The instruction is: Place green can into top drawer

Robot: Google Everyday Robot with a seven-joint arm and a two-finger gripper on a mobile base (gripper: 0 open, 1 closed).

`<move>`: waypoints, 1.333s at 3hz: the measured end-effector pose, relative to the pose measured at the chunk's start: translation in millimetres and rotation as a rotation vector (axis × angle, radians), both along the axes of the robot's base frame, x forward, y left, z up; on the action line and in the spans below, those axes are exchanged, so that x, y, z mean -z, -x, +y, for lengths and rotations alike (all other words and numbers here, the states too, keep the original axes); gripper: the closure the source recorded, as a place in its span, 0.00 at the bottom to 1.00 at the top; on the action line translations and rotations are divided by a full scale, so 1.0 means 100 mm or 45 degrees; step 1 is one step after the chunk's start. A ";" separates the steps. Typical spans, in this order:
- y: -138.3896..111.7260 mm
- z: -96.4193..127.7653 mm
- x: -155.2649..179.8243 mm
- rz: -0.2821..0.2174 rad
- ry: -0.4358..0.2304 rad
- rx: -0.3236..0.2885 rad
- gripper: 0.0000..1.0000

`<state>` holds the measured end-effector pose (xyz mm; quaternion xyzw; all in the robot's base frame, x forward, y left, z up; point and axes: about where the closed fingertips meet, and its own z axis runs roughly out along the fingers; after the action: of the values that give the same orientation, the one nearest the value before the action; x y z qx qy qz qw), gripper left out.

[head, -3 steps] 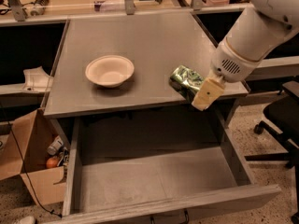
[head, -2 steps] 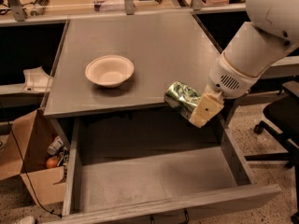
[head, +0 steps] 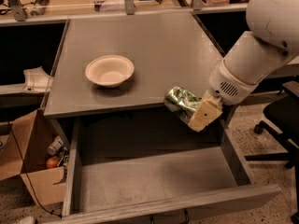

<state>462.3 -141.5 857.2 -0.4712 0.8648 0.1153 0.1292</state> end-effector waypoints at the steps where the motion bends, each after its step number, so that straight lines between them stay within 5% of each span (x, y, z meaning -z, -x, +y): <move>1: 0.03 0.02 0.49 0.060 -0.056 -0.036 1.00; 2: 0.03 0.02 0.49 0.061 -0.057 -0.035 1.00; 4: 0.30 0.27 0.97 0.210 -0.128 0.012 1.00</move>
Offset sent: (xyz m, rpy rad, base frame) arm -0.0041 0.0013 -0.0786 0.0606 0.0869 0.0418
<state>432.8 -115.0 760.7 -0.4491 0.8678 0.1963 0.0815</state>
